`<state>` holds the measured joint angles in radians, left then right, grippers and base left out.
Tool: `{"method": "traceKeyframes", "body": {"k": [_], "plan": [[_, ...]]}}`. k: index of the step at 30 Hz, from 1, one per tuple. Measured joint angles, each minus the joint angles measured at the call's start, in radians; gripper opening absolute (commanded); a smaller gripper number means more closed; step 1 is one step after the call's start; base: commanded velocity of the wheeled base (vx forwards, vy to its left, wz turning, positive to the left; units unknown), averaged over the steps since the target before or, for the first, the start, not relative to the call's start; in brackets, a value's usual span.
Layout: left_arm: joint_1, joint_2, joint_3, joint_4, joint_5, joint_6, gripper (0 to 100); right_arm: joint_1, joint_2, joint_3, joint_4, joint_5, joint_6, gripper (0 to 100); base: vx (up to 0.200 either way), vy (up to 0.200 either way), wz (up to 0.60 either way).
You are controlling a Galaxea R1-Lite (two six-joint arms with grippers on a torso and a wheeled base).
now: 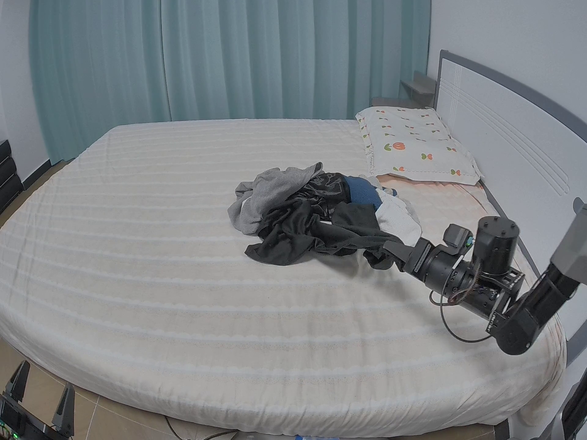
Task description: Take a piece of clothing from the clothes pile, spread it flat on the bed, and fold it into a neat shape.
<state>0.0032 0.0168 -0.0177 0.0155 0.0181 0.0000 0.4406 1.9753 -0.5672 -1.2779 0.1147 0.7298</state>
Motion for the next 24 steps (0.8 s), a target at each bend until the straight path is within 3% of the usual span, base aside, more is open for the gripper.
{"method": "traceKeyframes", "body": {"k": [11,24], "plan": [[0.000,0.000,0.000,0.000,0.000,0.002,100,0.060,-0.254,0.099,-0.032,0.029,-0.003,0,0.000,0.000,0.00],[0.000,0.000,0.000,0.000,-0.006,0.020,100,0.074,-0.333,0.127,-0.040,0.030,-0.004,0,0.000,0.000,0.00]]}}
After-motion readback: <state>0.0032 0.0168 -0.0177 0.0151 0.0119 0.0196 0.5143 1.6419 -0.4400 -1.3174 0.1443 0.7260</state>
